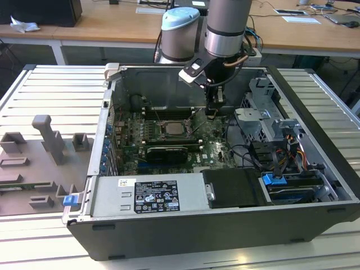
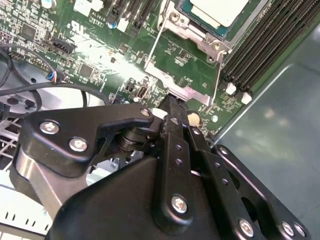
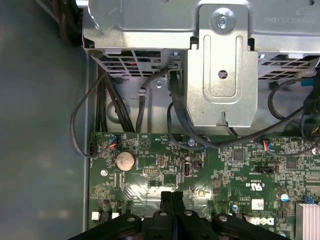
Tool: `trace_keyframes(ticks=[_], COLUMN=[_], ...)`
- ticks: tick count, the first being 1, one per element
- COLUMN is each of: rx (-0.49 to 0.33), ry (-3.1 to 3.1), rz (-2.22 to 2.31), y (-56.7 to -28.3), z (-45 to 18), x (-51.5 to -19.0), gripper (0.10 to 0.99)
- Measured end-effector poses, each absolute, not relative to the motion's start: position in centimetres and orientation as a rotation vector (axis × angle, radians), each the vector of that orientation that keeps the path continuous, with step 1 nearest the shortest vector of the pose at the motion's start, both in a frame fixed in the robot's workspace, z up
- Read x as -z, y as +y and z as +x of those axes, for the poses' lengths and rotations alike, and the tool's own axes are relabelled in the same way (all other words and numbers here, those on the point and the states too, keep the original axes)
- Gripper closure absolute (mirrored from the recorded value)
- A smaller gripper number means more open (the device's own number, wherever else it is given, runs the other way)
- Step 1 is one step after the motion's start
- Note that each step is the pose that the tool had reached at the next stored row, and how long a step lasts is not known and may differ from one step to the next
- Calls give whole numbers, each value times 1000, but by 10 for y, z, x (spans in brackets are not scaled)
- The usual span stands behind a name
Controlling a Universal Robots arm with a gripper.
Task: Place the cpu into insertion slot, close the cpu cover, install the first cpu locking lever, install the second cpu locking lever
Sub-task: 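Close the cpu cover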
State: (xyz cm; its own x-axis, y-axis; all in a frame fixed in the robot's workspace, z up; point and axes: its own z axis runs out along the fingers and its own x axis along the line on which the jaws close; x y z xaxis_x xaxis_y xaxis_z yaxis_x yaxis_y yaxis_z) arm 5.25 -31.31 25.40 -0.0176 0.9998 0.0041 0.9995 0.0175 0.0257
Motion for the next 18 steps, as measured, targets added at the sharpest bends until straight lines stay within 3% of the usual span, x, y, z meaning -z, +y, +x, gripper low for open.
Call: trace_keyframes(ticks=[18], rx=[-34], ry=[2230], rz=[2191], y=[-313], z=[38], x=[-254], gripper=[980])
